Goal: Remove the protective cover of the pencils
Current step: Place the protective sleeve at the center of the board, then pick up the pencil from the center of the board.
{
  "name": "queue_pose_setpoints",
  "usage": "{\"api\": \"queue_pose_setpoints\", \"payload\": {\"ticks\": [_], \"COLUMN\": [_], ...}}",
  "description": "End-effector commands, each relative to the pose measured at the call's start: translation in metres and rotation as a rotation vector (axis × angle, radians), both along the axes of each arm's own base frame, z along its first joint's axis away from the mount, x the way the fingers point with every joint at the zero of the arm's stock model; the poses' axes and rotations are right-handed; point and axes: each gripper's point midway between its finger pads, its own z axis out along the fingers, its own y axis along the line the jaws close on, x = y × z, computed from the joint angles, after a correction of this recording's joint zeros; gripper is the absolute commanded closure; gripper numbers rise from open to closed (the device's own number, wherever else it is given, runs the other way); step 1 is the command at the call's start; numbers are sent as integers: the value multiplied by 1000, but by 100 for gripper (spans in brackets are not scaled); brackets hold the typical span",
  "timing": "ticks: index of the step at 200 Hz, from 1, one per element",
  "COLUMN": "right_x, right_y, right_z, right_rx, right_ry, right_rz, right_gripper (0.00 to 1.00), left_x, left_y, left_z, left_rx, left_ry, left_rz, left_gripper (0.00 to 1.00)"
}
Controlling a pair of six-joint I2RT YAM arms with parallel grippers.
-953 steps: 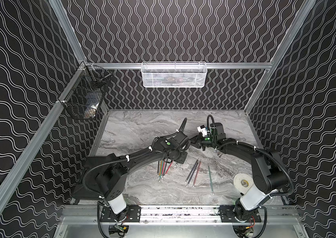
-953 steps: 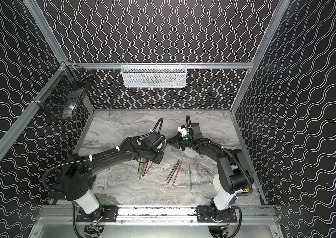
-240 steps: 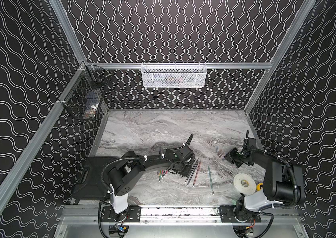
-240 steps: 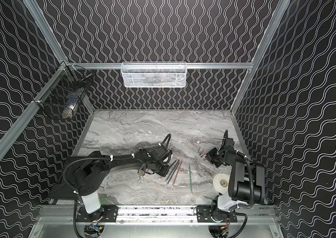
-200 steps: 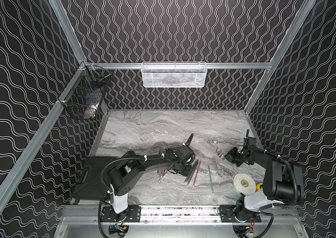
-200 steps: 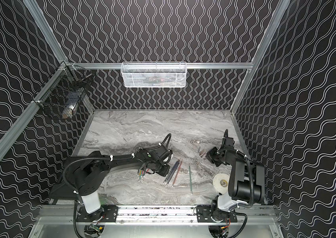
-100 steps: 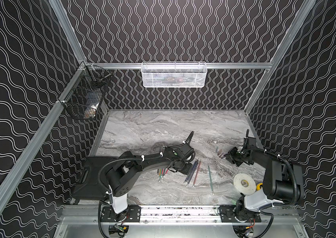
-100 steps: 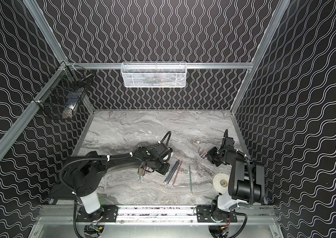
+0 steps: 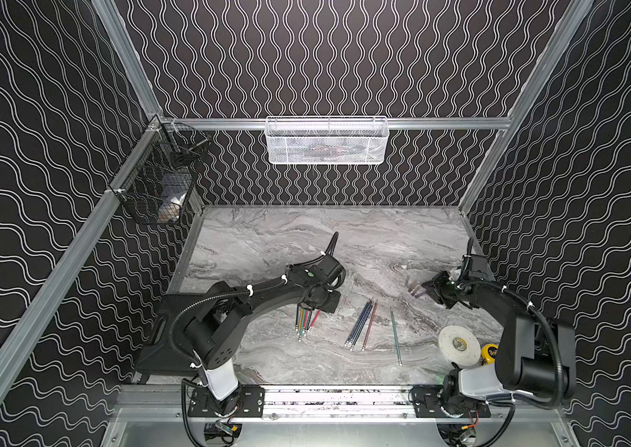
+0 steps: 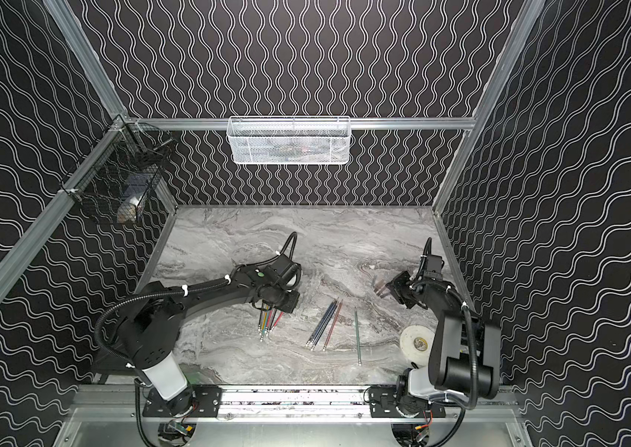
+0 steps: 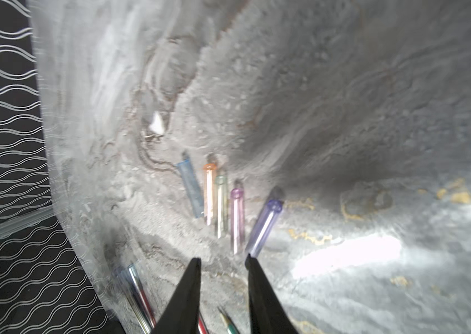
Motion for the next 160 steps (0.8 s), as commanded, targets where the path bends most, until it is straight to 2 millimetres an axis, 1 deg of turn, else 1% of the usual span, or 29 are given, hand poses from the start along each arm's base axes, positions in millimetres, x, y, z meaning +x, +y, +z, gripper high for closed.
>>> {"api": "queue_pose_setpoints", "payload": {"ticks": [1, 21, 32, 44, 81, 125, 146, 160], "right_x": [-8, -13, -16, -18, -19, -19, -19, -19], "right_y": [-1, -2, -2, -1, 4, 7, 8, 8], "right_z": [15, 33, 39, 44, 40, 36, 37, 38], "right_rx": [-38, -66, -75, -79, -48, -29, -29, -28], "right_ry": [-11, -47, -59, -68, -65, -66, -67, -71], "right_rz": [20, 27, 32, 35, 47, 52, 60, 58], "right_gripper": [70, 68, 68, 68, 68, 68, 68, 68], "left_x": [1, 4, 4, 4, 1, 2, 5, 8], "left_y": [12, 18, 19, 21, 31, 28, 24, 21], "left_z": [-6, -12, -14, -16, -28, -36, -39, -42], "left_rx": [36, 58, 71, 86, 152, 155, 151, 154], "left_ry": [4, 6, 5, 7, 28, 46, 54, 60], "left_rz": [7, 11, 4, -2, -12, -12, -15, -18], "left_gripper": [76, 74, 70, 68, 68, 75, 86, 90]}}
